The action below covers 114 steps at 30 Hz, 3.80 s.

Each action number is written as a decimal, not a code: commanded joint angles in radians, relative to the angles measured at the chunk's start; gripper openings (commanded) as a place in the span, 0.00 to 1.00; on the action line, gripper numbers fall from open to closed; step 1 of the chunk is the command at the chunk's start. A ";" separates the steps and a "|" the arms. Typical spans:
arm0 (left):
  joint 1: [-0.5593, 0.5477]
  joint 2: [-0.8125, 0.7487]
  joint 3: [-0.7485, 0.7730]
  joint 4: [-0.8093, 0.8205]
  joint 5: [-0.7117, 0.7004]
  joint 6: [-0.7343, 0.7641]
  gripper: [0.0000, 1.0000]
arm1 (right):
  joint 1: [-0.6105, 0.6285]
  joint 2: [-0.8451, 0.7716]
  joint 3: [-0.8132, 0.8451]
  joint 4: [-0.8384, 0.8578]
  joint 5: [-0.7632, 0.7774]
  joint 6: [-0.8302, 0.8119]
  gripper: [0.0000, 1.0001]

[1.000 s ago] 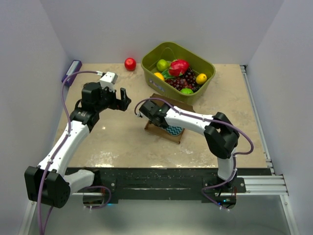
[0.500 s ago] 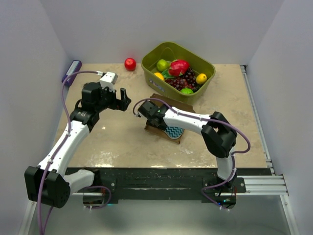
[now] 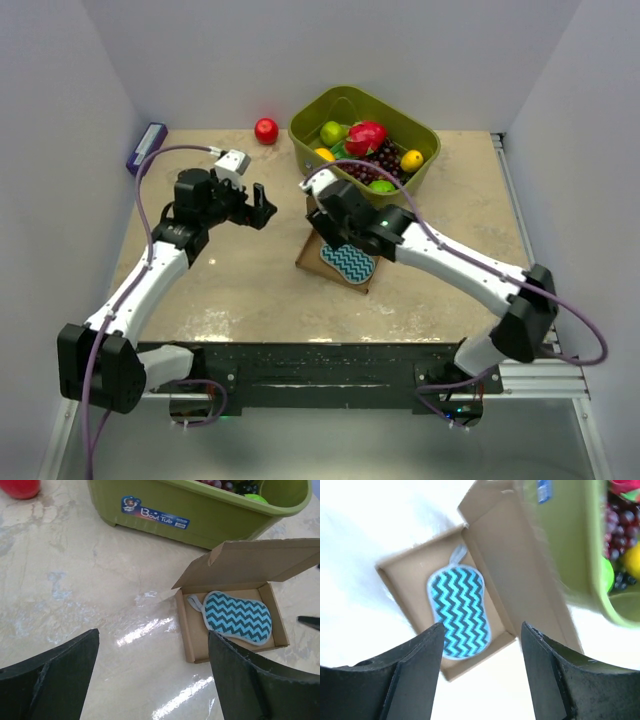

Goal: Fold the paper box

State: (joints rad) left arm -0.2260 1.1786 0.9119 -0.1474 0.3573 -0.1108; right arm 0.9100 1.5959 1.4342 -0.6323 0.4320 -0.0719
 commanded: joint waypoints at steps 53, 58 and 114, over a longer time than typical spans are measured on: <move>-0.173 0.579 0.151 0.520 0.218 0.142 0.34 | -0.507 -0.335 -0.604 0.476 -0.300 0.253 0.41; -0.184 0.572 0.150 0.508 0.183 0.151 0.21 | -0.505 -0.323 -0.603 0.482 -0.303 0.265 0.34; -0.358 0.371 -0.358 0.812 -0.511 -0.276 0.00 | -0.077 -0.155 -0.682 0.939 0.367 0.477 0.00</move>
State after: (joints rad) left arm -0.5636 1.5478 0.6090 0.6876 -0.1864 -0.3302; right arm 0.8070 1.4757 0.7700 0.2424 0.7597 0.3389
